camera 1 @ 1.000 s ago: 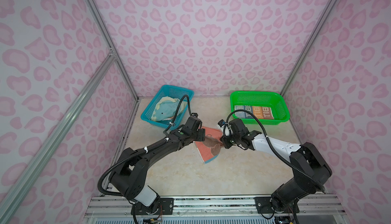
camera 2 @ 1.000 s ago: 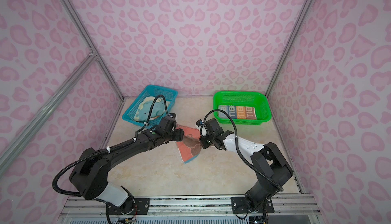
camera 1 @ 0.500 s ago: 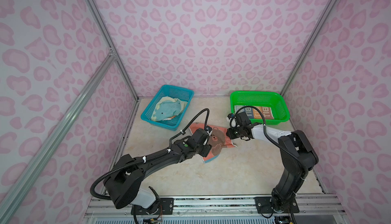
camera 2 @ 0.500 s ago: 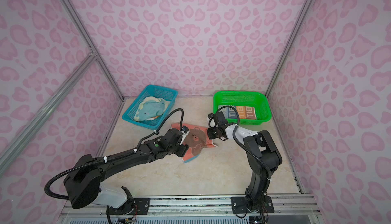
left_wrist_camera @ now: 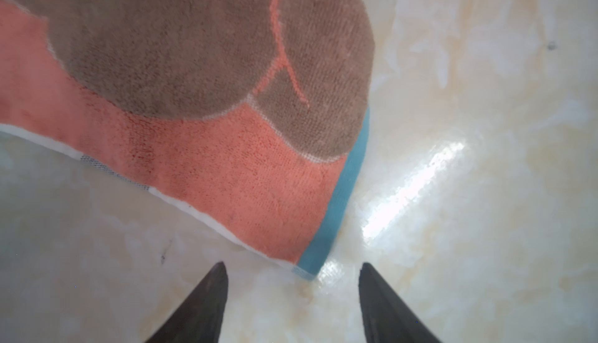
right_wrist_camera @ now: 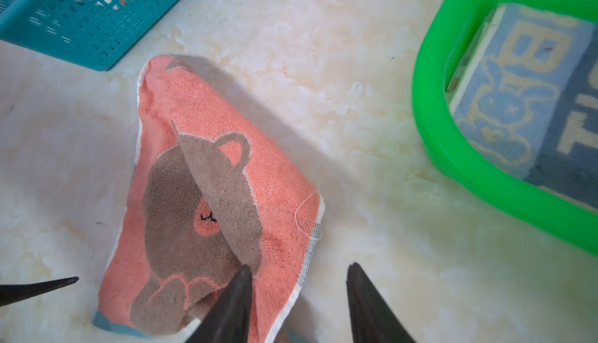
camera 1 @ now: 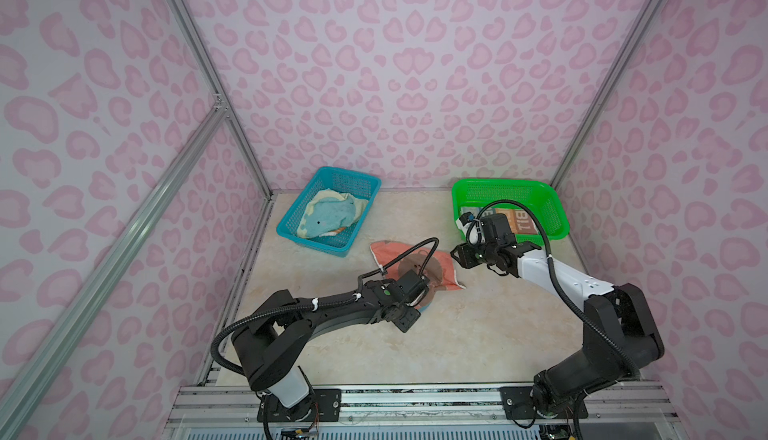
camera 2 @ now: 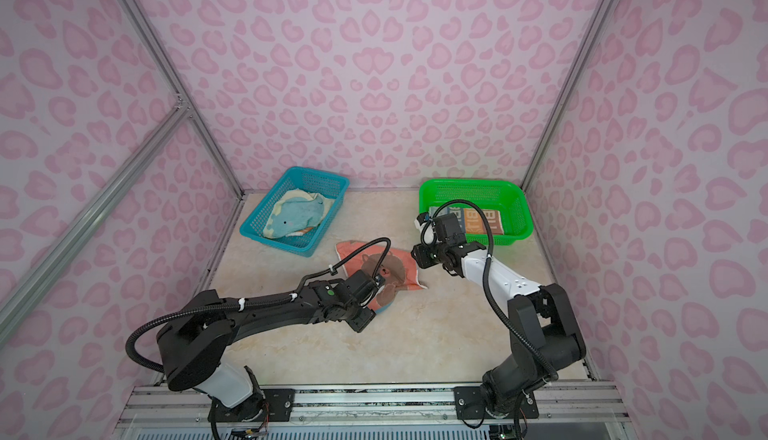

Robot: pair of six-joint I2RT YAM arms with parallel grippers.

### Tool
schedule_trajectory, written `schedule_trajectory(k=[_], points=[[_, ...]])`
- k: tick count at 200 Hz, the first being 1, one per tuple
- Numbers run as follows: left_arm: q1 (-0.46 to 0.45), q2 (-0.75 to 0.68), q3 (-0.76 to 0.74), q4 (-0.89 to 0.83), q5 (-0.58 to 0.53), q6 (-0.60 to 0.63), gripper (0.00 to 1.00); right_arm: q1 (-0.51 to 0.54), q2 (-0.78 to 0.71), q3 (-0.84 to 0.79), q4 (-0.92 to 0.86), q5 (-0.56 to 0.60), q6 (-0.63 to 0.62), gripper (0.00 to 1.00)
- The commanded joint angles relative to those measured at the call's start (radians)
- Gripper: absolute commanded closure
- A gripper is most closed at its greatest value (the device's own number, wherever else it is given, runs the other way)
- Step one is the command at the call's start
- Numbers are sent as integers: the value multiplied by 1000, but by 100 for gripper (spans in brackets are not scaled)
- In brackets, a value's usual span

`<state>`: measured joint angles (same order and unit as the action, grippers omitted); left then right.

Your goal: Fold and stack the towels

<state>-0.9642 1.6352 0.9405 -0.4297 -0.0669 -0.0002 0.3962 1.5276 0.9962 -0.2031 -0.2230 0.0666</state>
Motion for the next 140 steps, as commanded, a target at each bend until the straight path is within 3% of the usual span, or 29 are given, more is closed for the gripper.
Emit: schedule_trajectory(k=[1,31,104,117,127,140], points=[[-3,24,12,-26,17,-9,35,-3,-49,-32,3,36,-25,52],[-3,56,18,-27,32,-5,40,-6,-100,-66,18,54,-27,52],[-3,126,38,-36,44,11,63,-7,-126,-102,26,70,-26,52],[-4,134,37,-36,37,12,77,-7,-128,-107,24,69,-26,53],[-4,143,40,-40,35,14,80,-7,-130,-112,26,69,-28,53],[-3,151,43,-40,29,11,96,-7,-138,-119,28,67,-32,53]])
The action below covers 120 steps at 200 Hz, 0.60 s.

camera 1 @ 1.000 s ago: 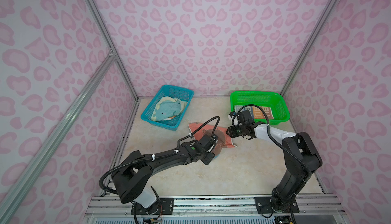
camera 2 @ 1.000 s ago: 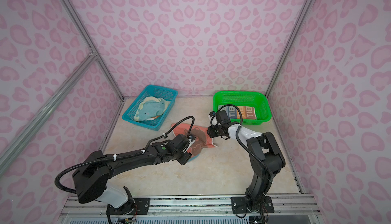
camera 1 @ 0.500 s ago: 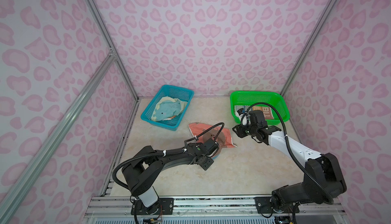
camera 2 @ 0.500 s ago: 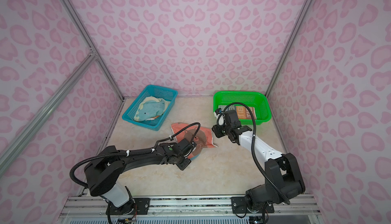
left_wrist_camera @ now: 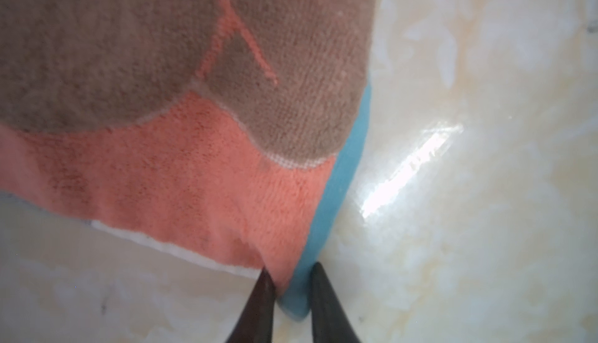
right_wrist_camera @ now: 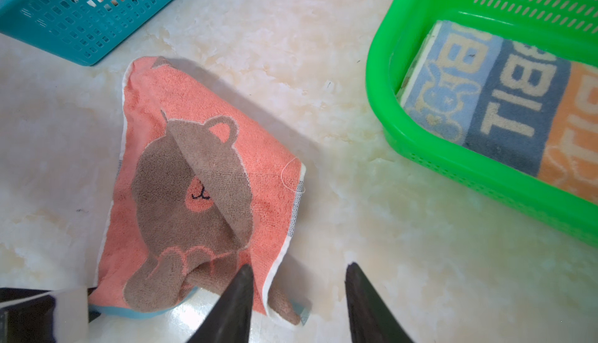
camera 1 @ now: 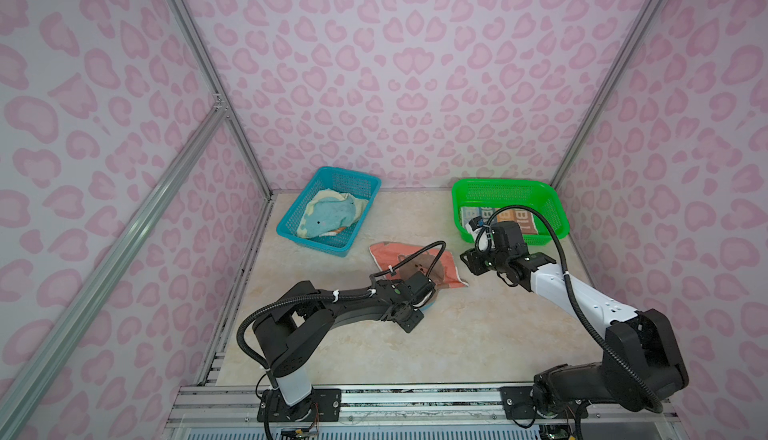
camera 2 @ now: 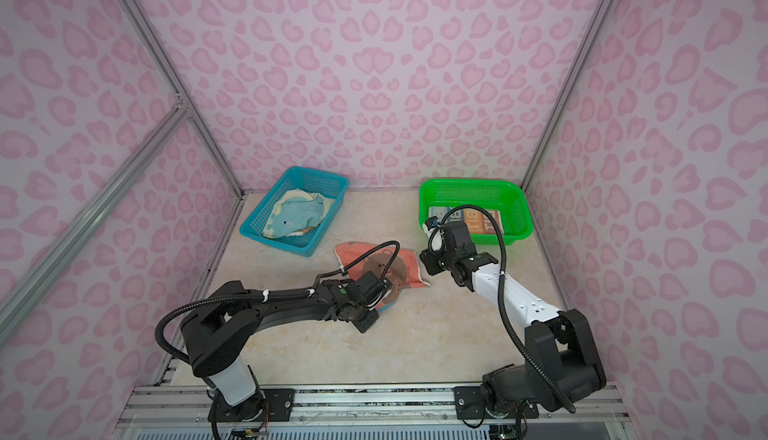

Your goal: Fold and stack the towels

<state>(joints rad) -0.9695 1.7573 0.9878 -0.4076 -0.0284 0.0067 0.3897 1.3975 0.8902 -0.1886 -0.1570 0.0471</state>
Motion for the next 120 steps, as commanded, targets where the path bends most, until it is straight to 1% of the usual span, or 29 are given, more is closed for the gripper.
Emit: schedule_trajectory(k=[1,37,75,106,120], points=[[2,30,-5,-63,-10,4,97,0,-8,-14,14,1,-13,53],[2,27,-8,-51,-19,1,97,0,-34,-39,27,-8,-31,53],[2,-43,36,-93,-38,-9,97,2,-56,-80,84,-32,-69,52],[6,-126,132,-170,-109,-37,97,15,-104,-147,177,-36,-120,52],[12,-147,184,-199,-165,-58,97,21,-138,-195,247,-42,-177,51]])
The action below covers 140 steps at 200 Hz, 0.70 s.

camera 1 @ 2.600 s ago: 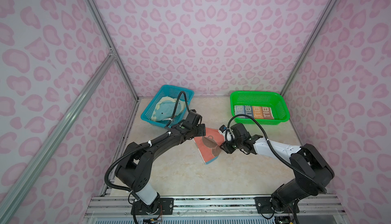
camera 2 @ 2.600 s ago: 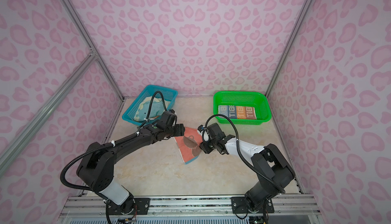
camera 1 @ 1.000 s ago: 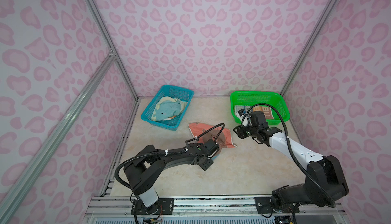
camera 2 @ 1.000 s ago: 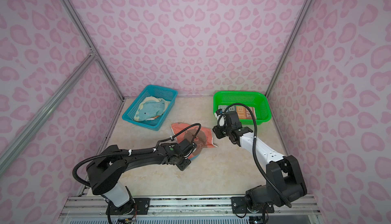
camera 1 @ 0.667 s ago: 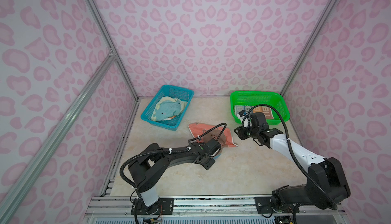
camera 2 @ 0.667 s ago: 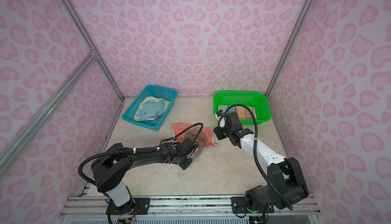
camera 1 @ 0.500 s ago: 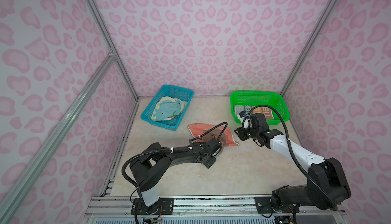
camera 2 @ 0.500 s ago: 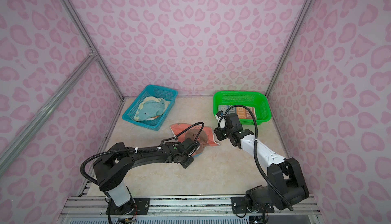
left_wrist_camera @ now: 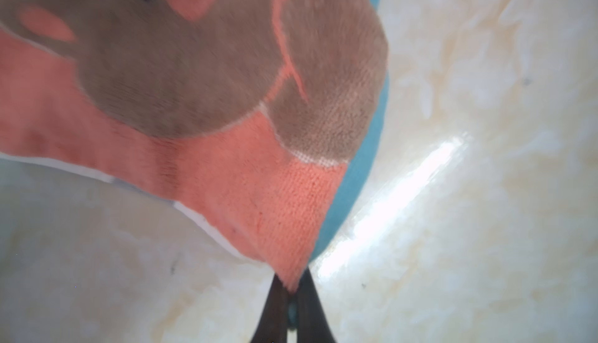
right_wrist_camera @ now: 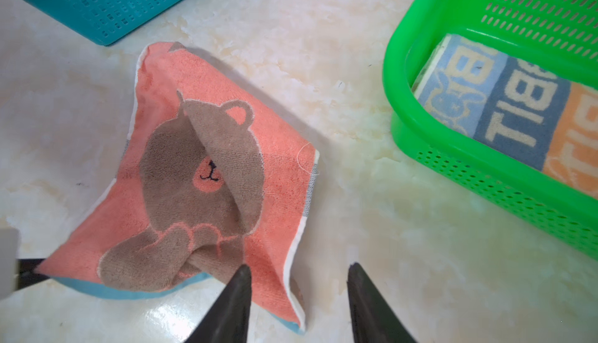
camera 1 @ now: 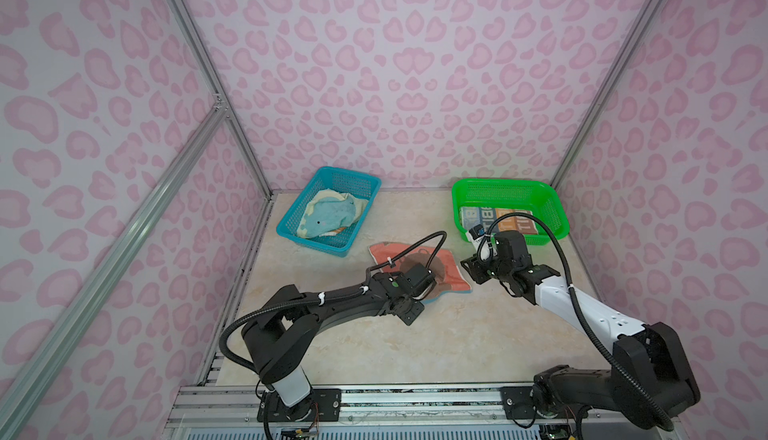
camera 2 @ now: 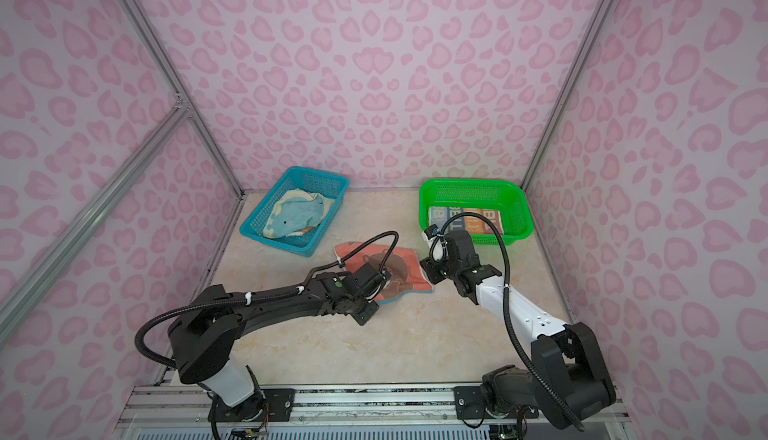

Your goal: Fold and stack the towels

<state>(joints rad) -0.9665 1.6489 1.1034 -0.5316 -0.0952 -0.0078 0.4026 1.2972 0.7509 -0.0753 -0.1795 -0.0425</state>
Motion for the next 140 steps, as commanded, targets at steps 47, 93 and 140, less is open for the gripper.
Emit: schedule_trajectory(k=[47,93,140], points=[[60,-29,265,-204,-130,-96,97,43,-157,-218,374,-97,-229,49],[99,19,445,-293,-129,-62,97,123,-142,-206,367,-147,-242,47],[113,38,489,-314,-159,-18,97,148,27,-182,474,-120,-165,48]])
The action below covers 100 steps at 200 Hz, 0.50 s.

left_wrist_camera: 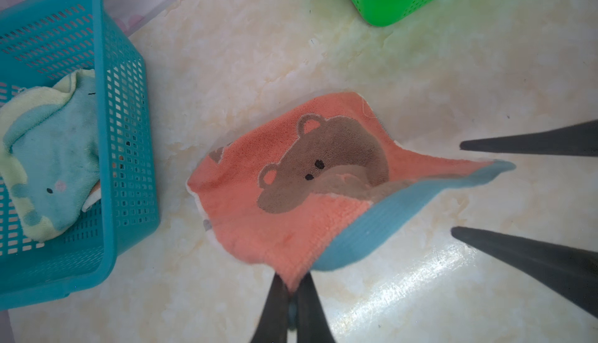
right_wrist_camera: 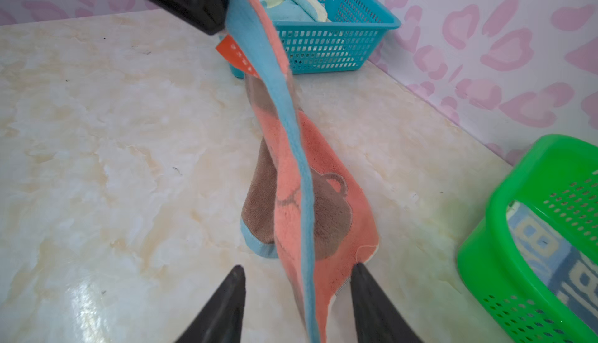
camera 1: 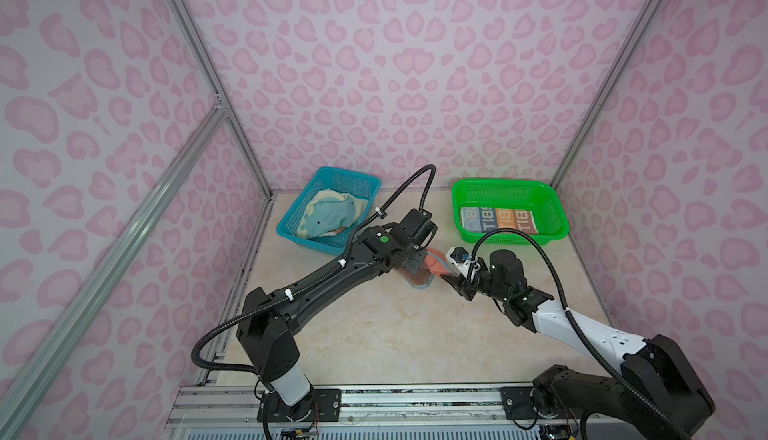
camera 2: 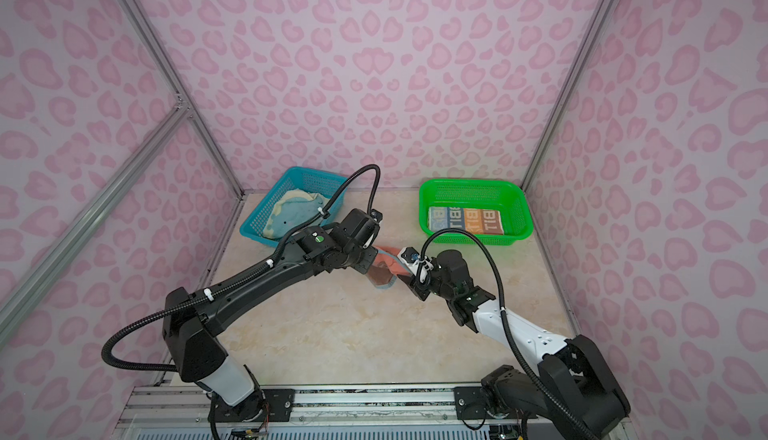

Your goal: Fold and stack the towels

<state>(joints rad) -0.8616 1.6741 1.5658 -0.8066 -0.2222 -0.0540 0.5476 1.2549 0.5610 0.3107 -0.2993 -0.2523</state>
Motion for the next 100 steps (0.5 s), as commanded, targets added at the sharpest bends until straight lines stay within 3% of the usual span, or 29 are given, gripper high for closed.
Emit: schedule_trajectory(k=[1,37,100], points=[[8,12,27,-40,-33,29,97,3,72,8,90,1,47,48],[29,6,38,-58,-66,20,97,-5,141,8,104,1,77,53],[80,-7,52,-52,-49,5,97,-56,92,-53,134,-58,140,64]])
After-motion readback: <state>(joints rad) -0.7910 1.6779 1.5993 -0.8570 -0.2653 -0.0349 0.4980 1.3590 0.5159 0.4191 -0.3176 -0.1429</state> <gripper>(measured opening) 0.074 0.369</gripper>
